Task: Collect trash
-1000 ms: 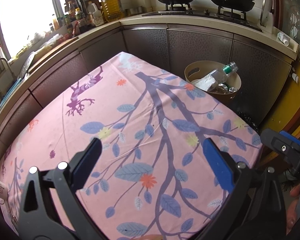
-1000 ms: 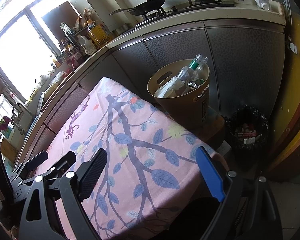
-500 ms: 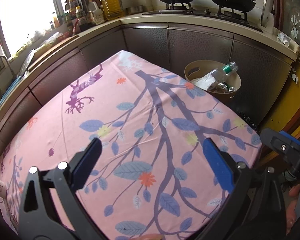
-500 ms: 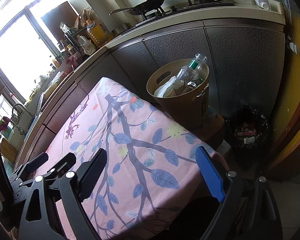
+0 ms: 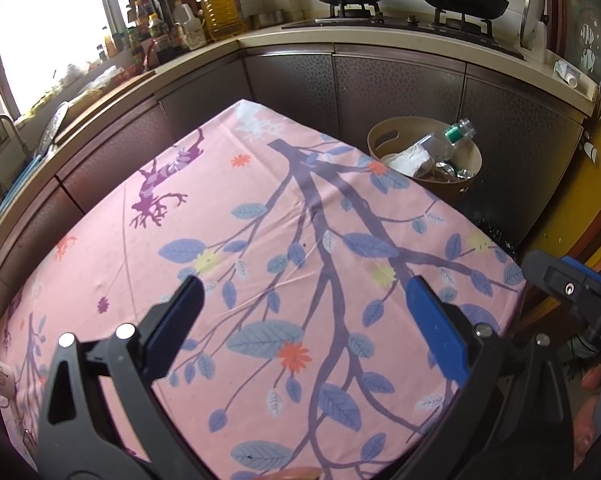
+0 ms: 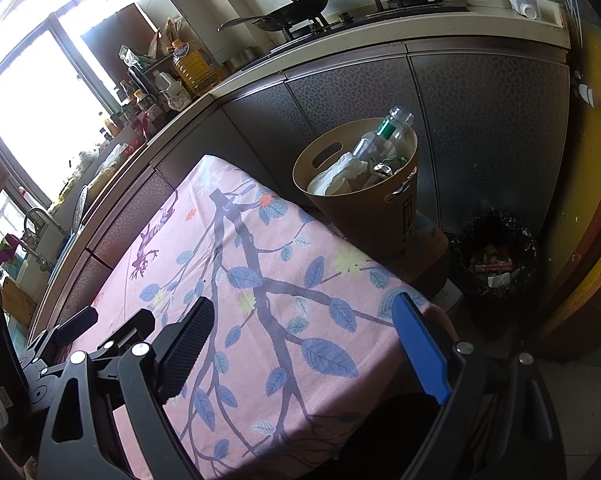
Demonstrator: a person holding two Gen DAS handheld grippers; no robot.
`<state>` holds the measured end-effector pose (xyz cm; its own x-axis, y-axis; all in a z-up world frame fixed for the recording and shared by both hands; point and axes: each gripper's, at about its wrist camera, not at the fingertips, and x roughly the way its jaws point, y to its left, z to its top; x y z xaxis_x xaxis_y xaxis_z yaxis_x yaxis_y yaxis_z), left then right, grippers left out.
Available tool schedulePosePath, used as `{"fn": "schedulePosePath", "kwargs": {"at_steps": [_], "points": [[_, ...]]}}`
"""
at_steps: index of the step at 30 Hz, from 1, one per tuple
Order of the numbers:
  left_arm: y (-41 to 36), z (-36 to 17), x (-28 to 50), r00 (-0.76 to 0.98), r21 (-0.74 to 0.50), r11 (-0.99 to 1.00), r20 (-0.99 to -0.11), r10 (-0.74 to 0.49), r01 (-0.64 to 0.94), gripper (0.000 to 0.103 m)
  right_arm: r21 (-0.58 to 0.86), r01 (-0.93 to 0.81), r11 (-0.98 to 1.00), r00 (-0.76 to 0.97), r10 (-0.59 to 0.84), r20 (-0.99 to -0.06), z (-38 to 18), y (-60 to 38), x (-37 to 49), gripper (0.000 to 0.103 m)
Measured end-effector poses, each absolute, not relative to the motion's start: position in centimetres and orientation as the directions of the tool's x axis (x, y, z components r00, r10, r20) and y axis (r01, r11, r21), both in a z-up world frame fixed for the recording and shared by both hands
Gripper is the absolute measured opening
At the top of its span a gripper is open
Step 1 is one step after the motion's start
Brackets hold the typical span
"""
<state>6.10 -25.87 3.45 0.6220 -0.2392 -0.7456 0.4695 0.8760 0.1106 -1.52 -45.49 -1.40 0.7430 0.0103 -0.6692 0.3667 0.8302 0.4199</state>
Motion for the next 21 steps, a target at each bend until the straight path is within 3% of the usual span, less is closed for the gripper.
{"fn": "schedulePosePath", "kwargs": {"at_steps": [21], "points": [[-25.62, 2.69, 6.39, 0.61, 0.109, 0.87, -0.755, -0.242, 0.48, 0.097, 0.419, 0.367, 0.831, 0.742, 0.01, -0.67, -1.36, -45.47, -1.55, 0.086]]}}
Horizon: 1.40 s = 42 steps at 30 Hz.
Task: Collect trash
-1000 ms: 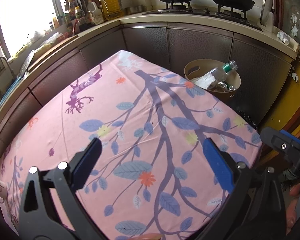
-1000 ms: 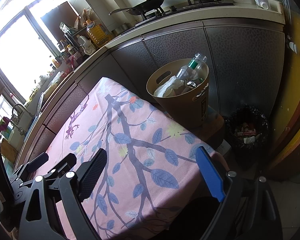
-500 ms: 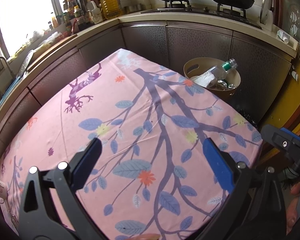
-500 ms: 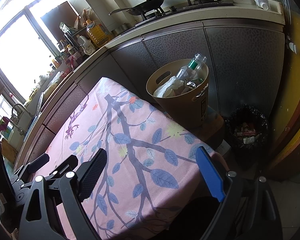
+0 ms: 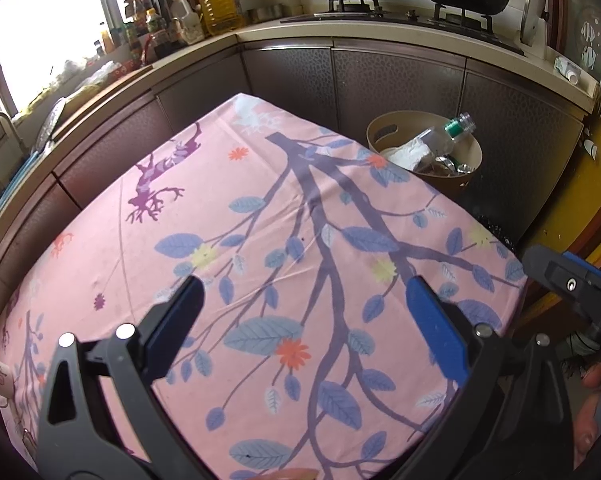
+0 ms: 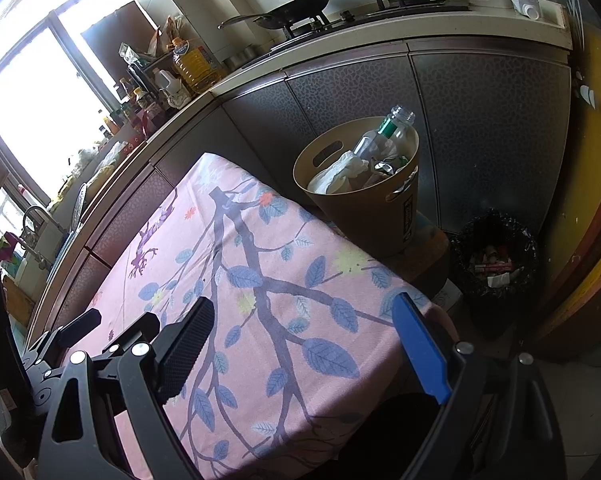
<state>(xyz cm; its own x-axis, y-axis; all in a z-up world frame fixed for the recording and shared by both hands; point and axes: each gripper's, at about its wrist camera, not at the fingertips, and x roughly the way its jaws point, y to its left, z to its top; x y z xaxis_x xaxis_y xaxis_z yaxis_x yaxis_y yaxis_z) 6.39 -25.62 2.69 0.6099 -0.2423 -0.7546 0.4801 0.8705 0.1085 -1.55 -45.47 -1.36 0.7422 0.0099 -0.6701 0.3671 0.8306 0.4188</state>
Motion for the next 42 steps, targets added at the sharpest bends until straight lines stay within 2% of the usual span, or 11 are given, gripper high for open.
{"fn": "schedulePosePath", "kwargs": {"at_steps": [42], "points": [[-25.92, 1.96, 5.97, 0.6, 0.116, 0.863, -0.763, -0.24, 0.492, 0.097, 0.416, 0.369, 0.831, 0.74, 0.008, -0.672, -1.2, -45.28, -1.17, 0.086]]}}
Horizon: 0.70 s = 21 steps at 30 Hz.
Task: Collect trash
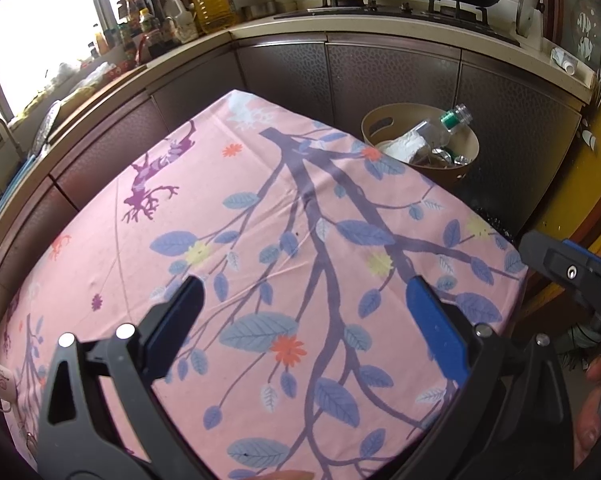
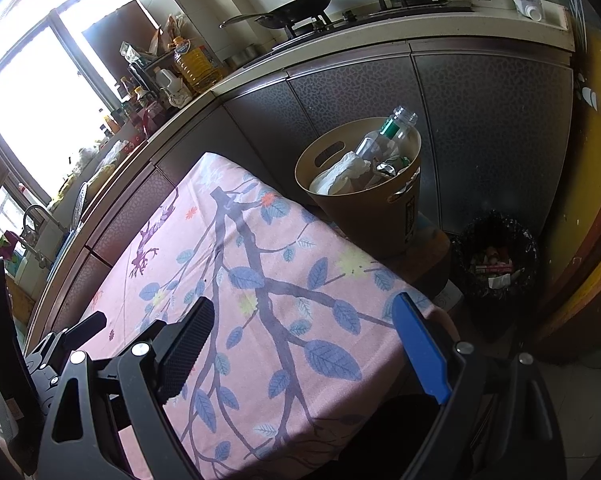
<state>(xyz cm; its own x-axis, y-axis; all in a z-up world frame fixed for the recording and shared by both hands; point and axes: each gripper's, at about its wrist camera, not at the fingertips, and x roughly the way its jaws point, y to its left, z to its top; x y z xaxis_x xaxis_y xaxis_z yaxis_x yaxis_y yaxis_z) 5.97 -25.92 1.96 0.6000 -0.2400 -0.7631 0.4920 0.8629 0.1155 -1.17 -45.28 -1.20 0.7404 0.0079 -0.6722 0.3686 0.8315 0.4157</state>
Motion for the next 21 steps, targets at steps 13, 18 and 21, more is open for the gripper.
{"fn": "schedulePosePath", "kwargs": {"at_steps": [13, 18, 21], "points": [[-26.02, 1.9, 6.06, 0.599, 0.116, 0.862, -0.764, -0.24, 0.493, 0.097, 0.416, 0.368, 0.832, 0.74, 0.008, -0.672, -1.2, -45.28, -1.17, 0.086], [-26.08, 1.95, 6.08, 0.599, 0.116, 0.862, -0.764, -0.239, 0.493, 0.097, 0.416, 0.368, 0.831, 0.74, 0.008, -0.672, -1.19, -45.26, -1.18, 0.086], [-26.05, 1.91, 6.02, 0.598, 0.117, 0.862, -0.765, -0.239, 0.494, 0.097, 0.417, 0.37, 0.83, 0.74, 0.008, -0.673, -1.31, -45.23, -1.18, 0.086]]}}
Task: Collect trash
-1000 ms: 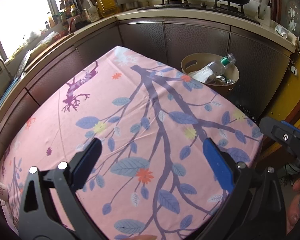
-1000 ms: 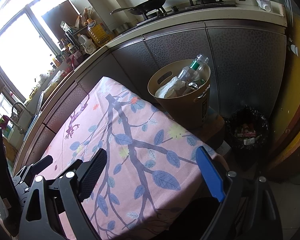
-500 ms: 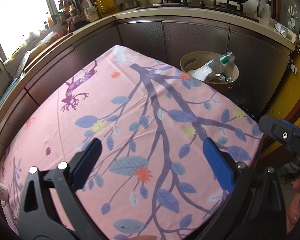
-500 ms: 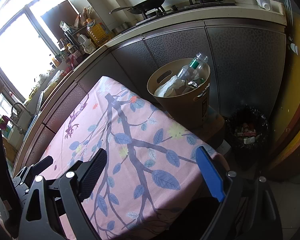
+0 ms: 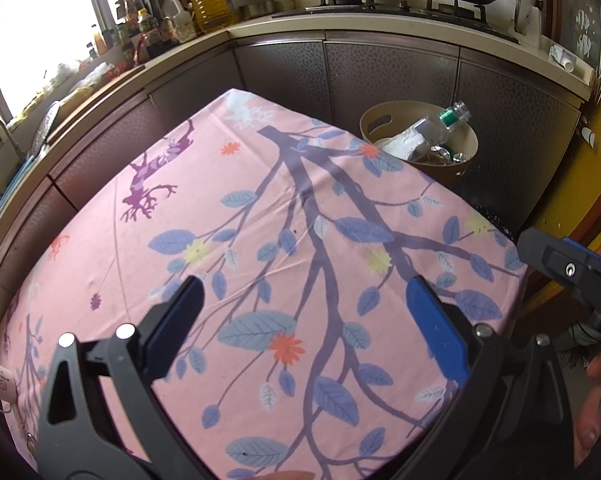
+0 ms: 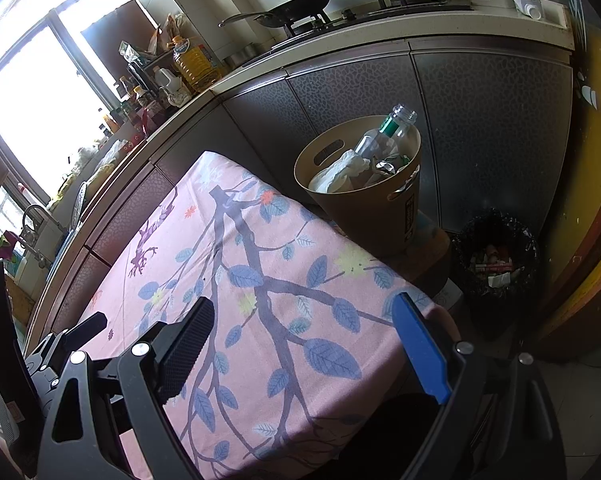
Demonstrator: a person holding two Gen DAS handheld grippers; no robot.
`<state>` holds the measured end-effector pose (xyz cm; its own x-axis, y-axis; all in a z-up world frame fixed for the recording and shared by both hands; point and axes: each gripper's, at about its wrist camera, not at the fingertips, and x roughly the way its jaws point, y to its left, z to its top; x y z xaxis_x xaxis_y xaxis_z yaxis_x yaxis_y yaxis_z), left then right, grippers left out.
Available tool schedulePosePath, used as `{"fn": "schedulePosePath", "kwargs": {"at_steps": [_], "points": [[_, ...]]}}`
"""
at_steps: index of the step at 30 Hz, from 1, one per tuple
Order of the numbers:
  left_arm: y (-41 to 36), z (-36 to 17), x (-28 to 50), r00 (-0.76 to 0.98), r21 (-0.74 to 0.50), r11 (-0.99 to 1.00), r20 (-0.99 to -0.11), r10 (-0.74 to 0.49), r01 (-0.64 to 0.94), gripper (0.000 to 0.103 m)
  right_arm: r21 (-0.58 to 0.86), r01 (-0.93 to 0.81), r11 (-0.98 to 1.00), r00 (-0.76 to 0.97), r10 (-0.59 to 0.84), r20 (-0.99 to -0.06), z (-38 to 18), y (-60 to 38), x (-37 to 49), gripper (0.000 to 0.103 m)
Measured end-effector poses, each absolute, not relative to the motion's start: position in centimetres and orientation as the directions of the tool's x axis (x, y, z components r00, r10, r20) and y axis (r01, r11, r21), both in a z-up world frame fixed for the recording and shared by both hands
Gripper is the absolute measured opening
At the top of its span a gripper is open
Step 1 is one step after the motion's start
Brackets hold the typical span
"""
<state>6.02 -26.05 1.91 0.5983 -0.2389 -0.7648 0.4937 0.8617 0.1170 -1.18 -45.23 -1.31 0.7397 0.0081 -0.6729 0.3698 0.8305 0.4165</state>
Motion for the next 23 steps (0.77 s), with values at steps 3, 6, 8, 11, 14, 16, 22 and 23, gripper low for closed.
{"fn": "schedulePosePath", "kwargs": {"at_steps": [3, 6, 8, 11, 14, 16, 22, 23], "points": [[-26.13, 1.86, 6.02, 0.598, 0.119, 0.861, -0.765, -0.239, 0.495, 0.097, 0.416, 0.37, 0.83, 0.739, 0.008, -0.673, -1.5, -45.19, -1.22, 0.086], [-26.19, 1.77, 6.03, 0.596, 0.118, 0.86, -0.766, -0.24, 0.497, 0.097, 0.417, 0.37, 0.83, 0.739, 0.009, -0.673, -1.51, -45.19, -1.23, 0.086], [-26.21, 1.44, 6.13, 0.588, 0.112, 0.856, -0.771, -0.245, 0.504, 0.097, 0.417, 0.37, 0.83, 0.739, 0.008, -0.673, -1.49, -45.18, -1.23, 0.086], [-26.08, 1.32, 6.09, 0.586, 0.107, 0.851, -0.768, -0.257, 0.514, 0.097, 0.417, 0.37, 0.83, 0.74, 0.008, -0.673, -1.49, -45.17, -1.25, 0.086], [-26.06, 1.54, 5.95, 0.592, 0.115, 0.844, -0.762, -0.263, 0.523, 0.097, 0.417, 0.371, 0.83, 0.739, 0.008, -0.673, -1.49, -45.18, -1.23, 0.086], [-26.06, 1.58, 5.95, 0.591, 0.117, 0.844, -0.763, -0.261, 0.523, 0.097, 0.417, 0.371, 0.83, 0.739, 0.008, -0.673, -1.49, -45.18, -1.23, 0.087], [-25.68, 1.82, 6.3, 0.586, 0.111, 0.847, -0.768, -0.259, 0.52, 0.097, 0.416, 0.371, 0.83, 0.739, 0.007, -0.674, -1.57, -45.14, -1.26, 0.087], [-25.66, 1.82, 6.36, 0.583, 0.11, 0.847, -0.77, -0.259, 0.521, 0.097, 0.416, 0.371, 0.83, 0.739, 0.008, -0.674, -1.57, -45.15, -1.25, 0.086]]}}
